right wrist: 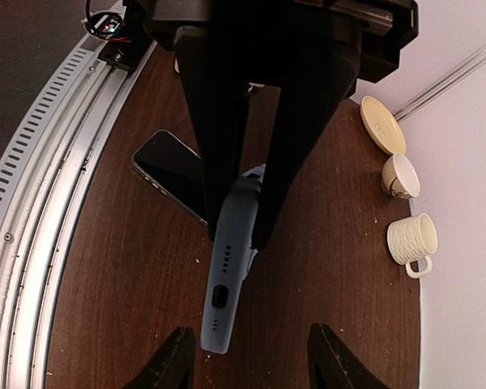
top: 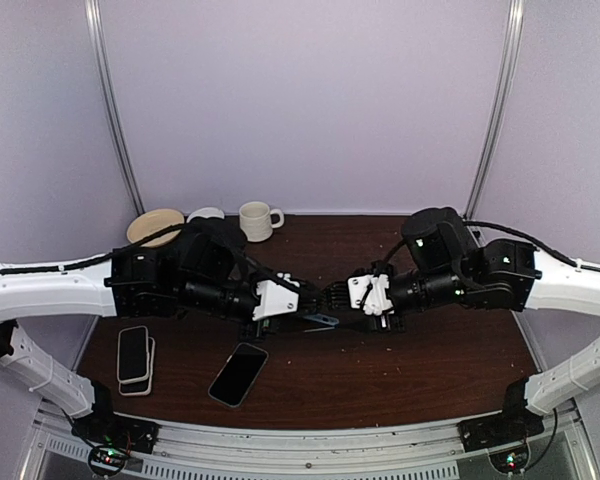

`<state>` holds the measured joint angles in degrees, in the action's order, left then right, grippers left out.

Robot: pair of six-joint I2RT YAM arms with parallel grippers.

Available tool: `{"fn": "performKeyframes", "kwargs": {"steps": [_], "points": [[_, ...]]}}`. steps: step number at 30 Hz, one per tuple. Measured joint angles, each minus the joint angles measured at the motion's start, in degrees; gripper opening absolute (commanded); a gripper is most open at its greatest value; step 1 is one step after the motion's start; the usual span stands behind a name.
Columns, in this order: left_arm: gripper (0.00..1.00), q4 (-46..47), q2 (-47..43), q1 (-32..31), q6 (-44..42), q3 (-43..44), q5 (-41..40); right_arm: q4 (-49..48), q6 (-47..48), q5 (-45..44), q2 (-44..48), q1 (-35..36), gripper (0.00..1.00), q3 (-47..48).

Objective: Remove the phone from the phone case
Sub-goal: Pass from the left arm to the right

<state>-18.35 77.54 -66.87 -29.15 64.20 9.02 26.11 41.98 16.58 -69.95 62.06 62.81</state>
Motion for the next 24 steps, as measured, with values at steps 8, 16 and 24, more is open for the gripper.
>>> {"fn": "performKeyframes", "kwargs": {"steps": [8, 16, 24], "points": [[0.0, -0.28, 0.0, 0.02, -0.13, 0.0, -0.94, -0.92, -2.43, -0.13, -1.05, 0.33, 0.47, -0.63], [0.0, 1.6, -1.11, 0.13, 0.39, -1.31, -1.86, -10.23, -7.04, -1.36, -0.55, 0.72, 0.48, -5.29], [0.0, 6.21, -2.12, 0.17, 0.94, -3.61, -3.28, -14.25, -12.59, -2.05, -0.52, 1.53, 0.38, -6.95]]}}
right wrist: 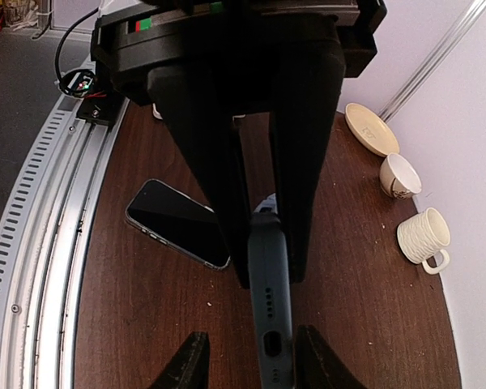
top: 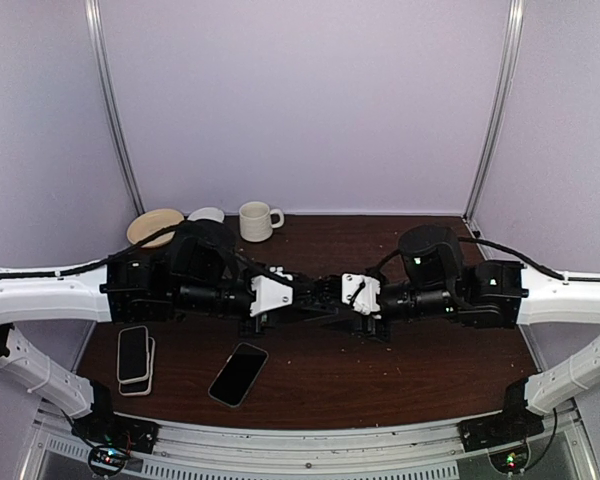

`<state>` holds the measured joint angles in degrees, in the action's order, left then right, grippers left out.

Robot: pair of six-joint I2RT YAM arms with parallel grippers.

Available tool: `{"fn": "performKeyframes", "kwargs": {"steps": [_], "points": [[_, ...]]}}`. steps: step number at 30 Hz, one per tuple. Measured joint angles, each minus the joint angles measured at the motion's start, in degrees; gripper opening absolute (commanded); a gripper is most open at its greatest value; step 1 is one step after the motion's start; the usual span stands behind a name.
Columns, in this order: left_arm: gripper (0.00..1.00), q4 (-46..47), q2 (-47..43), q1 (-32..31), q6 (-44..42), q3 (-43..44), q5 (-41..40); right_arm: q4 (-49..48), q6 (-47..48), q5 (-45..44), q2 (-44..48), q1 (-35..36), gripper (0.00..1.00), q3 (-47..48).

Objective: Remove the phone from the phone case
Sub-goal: Pass from the left arm to the right

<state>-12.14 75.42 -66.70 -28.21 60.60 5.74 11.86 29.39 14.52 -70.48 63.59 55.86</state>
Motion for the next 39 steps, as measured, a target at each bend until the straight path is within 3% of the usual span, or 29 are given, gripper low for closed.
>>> {"fn": "performKeyframes", "kwargs": {"steps": [3, 7, 10, 16, 19, 22, 26, 30, 33, 35, 39], "points": [[0.0, 0.66, -0.04, 0.07, 0.15, -0.11, -0.2, -0.7, -0.87, -0.09, -0.02, 0.02, 0.34, -0.33], [0.0, 0.68, -0.04, 0.26, 0.55, -0.11, -0.07, -1.53, -0.7, -1.14, -0.15, 0.02, 0.21, -0.46], [0.0, 0.63, -0.04, 0.44, 1.07, -0.11, 0.04, -3.04, 0.0, -2.56, -0.24, 0.02, 0.18, -0.94], [0.0, 0.59, -0.04, 0.85, 1.09, -0.11, 0.31, -4.22, 0.42, -3.61, -0.68, 0.02, 0.18, -1.07], [0.0, 0.57, -0.07, 1.09, 1.07, -0.11, 0.5, -4.74, 0.35, -3.82, -0.9, -0.02, 0.3, -1.09], [0.0, 0.57, -0.15, 1.29, 1.05, -0.11, 0.59, -5.53, 0.15, -4.04, -1.11, -0.04, 0.32, -1.18], [0.0, 0.5, -0.22, 1.4, 1.07, -0.11, 0.68, -6.97, -0.07, -4.09, -1.36, -0.04, 0.24, -1.75], [0.0, 0.44, -0.33, 1.42, 1.07, -0.11, 0.7, -8.11, -0.2, -4.09, -1.55, -0.04, 0.24, -2.05], [0.0, 0.57, -0.76, 1.44, 1.22, -0.33, 0.68, -9.27, -0.24, -4.04, -1.88, -0.02, 0.14, -2.16], [0.0, 0.68, -1.11, 1.46, 1.55, -0.72, 0.61, -10.32, -0.33, -3.93, -2.23, 0.02, 0.13, -2.4], [0.0, 0.55, -1.2, 1.46, 1.68, -1.27, 0.96, -10.86, -0.68, -2.99, -2.38, 0.02, 0.26, -3.15]]}}
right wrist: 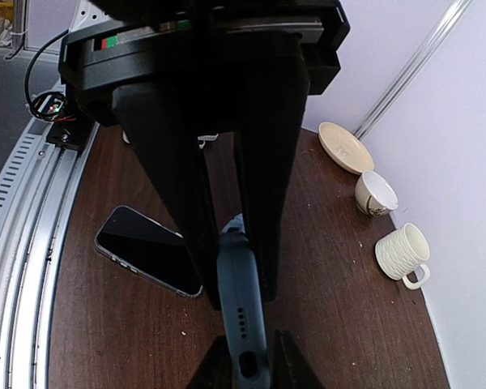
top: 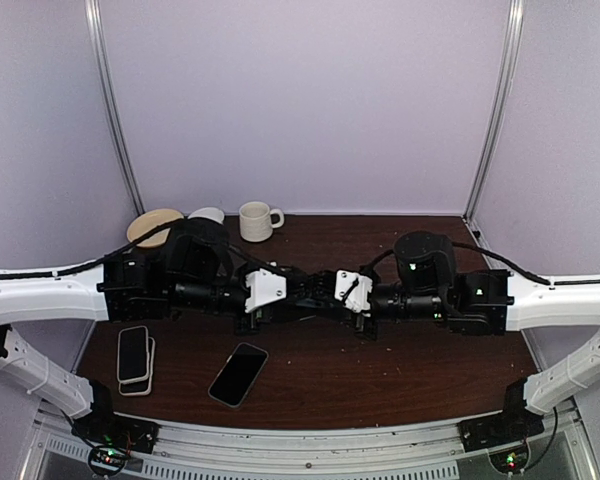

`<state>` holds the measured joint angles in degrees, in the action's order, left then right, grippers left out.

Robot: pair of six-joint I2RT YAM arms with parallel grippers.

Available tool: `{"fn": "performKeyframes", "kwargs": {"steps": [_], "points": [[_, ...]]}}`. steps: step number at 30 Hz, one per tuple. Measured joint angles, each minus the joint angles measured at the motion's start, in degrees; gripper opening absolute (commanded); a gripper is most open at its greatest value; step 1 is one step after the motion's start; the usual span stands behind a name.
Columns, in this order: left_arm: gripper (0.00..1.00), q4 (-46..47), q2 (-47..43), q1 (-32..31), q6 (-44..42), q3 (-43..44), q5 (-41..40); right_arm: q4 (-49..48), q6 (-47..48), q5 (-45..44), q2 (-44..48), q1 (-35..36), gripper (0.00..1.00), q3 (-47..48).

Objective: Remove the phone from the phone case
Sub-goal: Pass from the left arm to the right, then remove the phone from the bottom left corner of the phone case.

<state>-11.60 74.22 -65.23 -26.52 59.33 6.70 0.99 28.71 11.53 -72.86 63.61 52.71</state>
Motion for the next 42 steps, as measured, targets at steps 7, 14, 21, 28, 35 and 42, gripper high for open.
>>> {"fn": "performKeyframes", "kwargs": {"steps": [7, 14, 21, 28, 35, 42], "points": [[0.0, 0.2, 0.0, 0.0, 0.02, 0.0, 0.74, -0.85, -0.66, 1.14, -0.04, 0.02, 0.23, -0.28], [0.0, -0.04, 0.0, -0.02, -0.2, 0.0, 1.53, -1.16, -0.28, 1.84, -0.39, 0.02, 0.0, -0.63], [0.41, -0.5, 0.0, -0.02, -0.61, -0.46, 2.25, -1.18, -0.11, 2.6, -0.72, 0.07, 0.0, -0.92], [0.97, 3.06, -3.19, -1.79, -3.17, -0.72, 2.93, -0.07, -1.88, -2.4, 0.24, -0.17, 0.0, -3.63], [0.97, 5.84, -8.85, -0.42, -0.76, -4.26, -3.52, -2.6, -6.54, -11.56, 5.92, -1.29, 0.0, -5.51], [0.98, 7.37, -10.32, 7.17, 9.75, -5.03, -9.29, -5.62, -13.92, -19.67, 9.44, -3.89, 0.0, -5.31]]}}
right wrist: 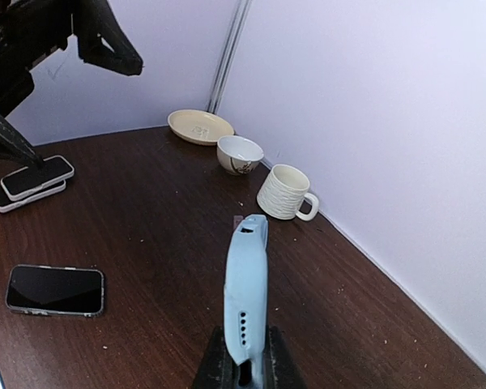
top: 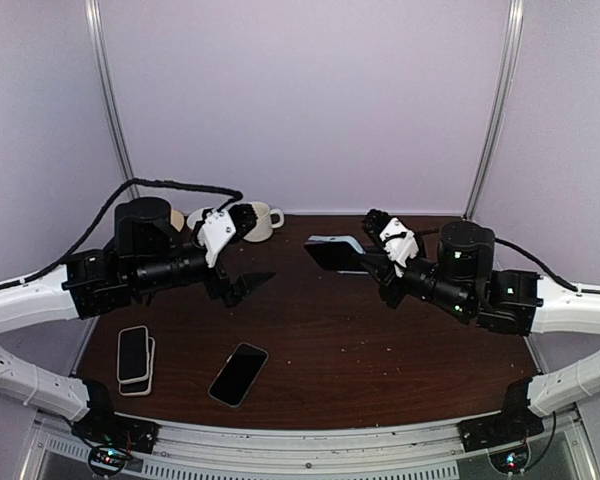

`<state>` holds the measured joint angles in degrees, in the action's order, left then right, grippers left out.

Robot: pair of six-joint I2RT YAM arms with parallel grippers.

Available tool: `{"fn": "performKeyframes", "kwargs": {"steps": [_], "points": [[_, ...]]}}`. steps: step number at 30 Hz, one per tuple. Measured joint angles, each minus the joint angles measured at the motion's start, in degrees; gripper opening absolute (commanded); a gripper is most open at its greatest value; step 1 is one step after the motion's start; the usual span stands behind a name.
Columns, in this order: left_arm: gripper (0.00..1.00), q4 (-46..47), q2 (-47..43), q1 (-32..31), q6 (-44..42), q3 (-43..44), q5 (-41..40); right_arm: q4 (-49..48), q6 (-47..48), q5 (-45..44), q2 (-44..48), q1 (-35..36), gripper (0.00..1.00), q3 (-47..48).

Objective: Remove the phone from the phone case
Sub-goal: Remove the phone from the bottom left corner of the phone case.

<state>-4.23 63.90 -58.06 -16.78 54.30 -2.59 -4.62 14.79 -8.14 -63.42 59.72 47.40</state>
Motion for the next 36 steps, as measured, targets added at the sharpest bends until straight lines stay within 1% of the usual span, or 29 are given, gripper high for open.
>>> {"fn": "performKeyframes", "kwargs": {"steps": [3, 5, 7, 11, 14, 16, 20, 25, 26, 28, 31, 32, 33, 36], "points": [[0.98, -0.13, -0.44, 5.09, 5.7, 0.02, 1.81, 1.51, -4.59, -1.05, 0.5, -1.49, 0.0, 1.25], [0.98, -0.17, -0.55, 9.44, 9.2, 0.02, 5.73, 3.3, -7.67, -1.16, 0.5, -2.93, 0.0, 3.34], [0.97, -0.17, -0.5, 12.31, 11.43, 0.02, 9.33, 4.7, -10.16, -1.01, 0.66, -4.02, 0.0, 5.46], [0.98, -0.44, 0.81, 14.86, 15.78, 1.18, 16.44, 5.51, -14.84, 0.15, 2.45, -5.51, 0.0, 7.34], [0.86, -0.11, 2.78, 16.13, 18.95, 2.58, 21.59, 5.51, -18.64, 0.59, 4.02, -5.92, 0.0, 7.52], [0.79, 0.33, 4.11, 17.57, 21.53, 3.26, 25.4, 5.44, -22.05, 0.59, 5.01, -6.16, 0.0, 7.52], [0.71, 1.66, 7.19, 20.39, 27.06, 5.25, 32.13, 5.66, -30.03, 0.79, 6.43, -6.47, 0.0, 7.8], [0.6, 6.99, 11.47, 23.43, 35.93, 6.97, 39.65, 5.22, -39.76, 0.79, 7.3, -6.64, 0.0, 8.76], [0.57, 8.5, 12.2, 23.74, 37.53, 6.99, 40.76, 4.94, -41.27, 0.79, 7.45, -6.69, 0.0, 8.76], [0.48, 11.8, 13.57, 23.96, 42.14, 6.99, 42.64, 4.35, -45.22, 0.35, 7.69, -6.73, 0.0, 8.76], [0.46, 16.46, 14.93, 23.93, 49.9, 6.99, 43.8, 3.76, -49.94, -0.5, 7.69, -6.75, 0.0, 8.76], [0.46, 19.82, 15.67, 23.93, 57.92, 7.02, 43.67, 3.93, -53.86, -1.18, 7.48, -6.75, 0.0, 9.01], [0.46, 19.89, 15.69, 23.93, 58.14, 7.02, 43.65, 3.93, -53.86, -1.18, 7.48, -6.75, 0.0, 9.01], [0.45, 22.82, 16.7, 23.93, 67.01, 7.02, 43.04, 4.94, -56.78, -1.6, 6.58, -6.78, 0.0, 10.25]]}}
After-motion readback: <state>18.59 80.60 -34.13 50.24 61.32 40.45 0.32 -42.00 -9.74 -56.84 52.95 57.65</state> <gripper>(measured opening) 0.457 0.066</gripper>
